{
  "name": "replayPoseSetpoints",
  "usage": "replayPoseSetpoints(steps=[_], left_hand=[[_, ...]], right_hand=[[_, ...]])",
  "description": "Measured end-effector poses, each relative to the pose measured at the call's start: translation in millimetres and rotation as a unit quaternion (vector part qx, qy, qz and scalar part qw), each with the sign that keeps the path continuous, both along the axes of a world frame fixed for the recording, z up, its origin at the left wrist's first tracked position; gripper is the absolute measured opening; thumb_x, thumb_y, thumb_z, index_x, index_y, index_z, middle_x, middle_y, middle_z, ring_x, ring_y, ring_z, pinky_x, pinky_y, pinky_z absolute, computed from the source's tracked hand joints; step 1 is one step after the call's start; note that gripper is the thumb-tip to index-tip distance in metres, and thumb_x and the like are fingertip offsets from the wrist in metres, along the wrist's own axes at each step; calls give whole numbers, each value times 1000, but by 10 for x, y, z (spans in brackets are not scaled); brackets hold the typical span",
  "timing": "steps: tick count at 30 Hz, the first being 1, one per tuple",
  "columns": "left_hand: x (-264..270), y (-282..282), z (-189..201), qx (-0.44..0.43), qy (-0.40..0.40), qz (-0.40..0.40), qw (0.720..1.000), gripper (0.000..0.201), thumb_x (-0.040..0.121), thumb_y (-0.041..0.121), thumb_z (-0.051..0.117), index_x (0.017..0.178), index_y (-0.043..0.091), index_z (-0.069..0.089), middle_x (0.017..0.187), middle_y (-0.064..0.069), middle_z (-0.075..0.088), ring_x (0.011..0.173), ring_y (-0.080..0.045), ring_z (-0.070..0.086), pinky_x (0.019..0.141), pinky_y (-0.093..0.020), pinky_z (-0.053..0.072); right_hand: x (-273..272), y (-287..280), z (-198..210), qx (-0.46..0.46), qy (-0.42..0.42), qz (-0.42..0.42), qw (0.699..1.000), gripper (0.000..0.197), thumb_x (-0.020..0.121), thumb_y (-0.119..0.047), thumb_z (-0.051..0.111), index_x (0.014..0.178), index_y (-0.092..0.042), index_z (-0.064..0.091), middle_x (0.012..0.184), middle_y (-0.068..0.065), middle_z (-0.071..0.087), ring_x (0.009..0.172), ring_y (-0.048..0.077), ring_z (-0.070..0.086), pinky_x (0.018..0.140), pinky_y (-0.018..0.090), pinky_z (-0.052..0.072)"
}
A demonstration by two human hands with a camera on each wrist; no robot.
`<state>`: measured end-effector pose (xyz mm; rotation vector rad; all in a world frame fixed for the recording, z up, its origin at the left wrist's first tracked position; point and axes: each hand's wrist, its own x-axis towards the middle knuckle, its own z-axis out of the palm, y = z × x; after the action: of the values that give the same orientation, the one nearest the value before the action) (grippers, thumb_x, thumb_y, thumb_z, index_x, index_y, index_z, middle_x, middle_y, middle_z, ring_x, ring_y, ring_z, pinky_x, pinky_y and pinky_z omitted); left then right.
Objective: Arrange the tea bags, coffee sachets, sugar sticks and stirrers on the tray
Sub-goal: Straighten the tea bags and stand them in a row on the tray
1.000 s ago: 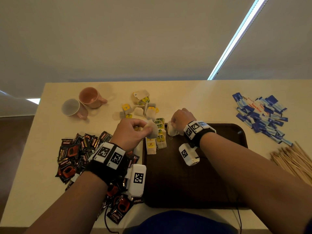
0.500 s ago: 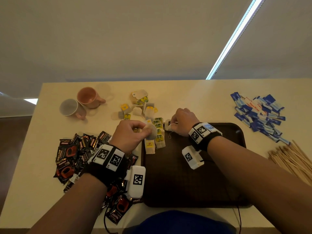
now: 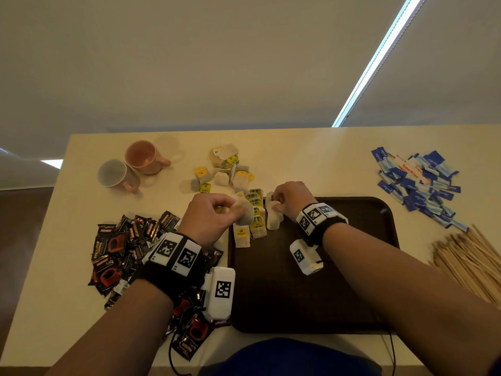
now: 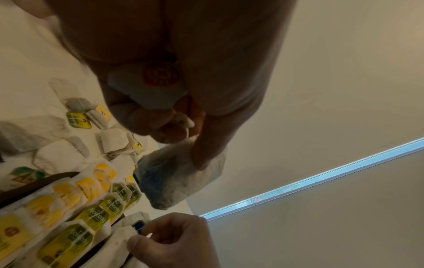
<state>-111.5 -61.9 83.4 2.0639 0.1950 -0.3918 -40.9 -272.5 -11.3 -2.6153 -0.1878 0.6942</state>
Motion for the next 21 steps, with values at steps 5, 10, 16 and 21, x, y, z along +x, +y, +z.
replayPoseSetpoints(steps=[5, 10, 16, 21], left_hand=[[-13, 34, -27, 4, 0, 4, 1000, 19, 85, 22, 78, 72, 32, 69, 60, 30, 63, 59, 11, 57, 63, -23, 40], [-8, 24, -29, 6, 0, -1, 1000, 19, 85, 22, 78, 72, 32, 69, 62, 30, 64, 60, 10, 57, 65, -24, 42], [0, 22, -25, 0, 0, 16, 1000, 20, 85, 22, 78, 71, 33, 69, 61, 26, 64, 57, 8, 57, 62, -26, 45], [-3, 6, -16, -2, 8, 18, 1000, 23, 85, 21, 78, 70, 35, 67, 59, 31, 63, 57, 9, 57, 62, -28, 44]], right_hand=[[22, -274, -32, 14, -61, -107, 992, 21, 89, -13, 67, 109, -17, 69, 101, 1, 63, 97, 19, 60, 83, 26, 48], [18, -346, -97, -44, 2, -85, 995, 24, 84, -16, 71, 108, -20, 70, 118, 7, 56, 111, 27, 54, 94, 39, 52], [-30, -341, 31, 8, 28, -104, 994, 7, 87, -13, 64, 93, -11, 68, 93, 5, 63, 87, 24, 61, 73, 32, 53], [-185, -362, 160, 9, 63, 4, 998, 6, 91, -19, 66, 97, -21, 65, 96, -2, 64, 92, 17, 61, 80, 28, 51]])
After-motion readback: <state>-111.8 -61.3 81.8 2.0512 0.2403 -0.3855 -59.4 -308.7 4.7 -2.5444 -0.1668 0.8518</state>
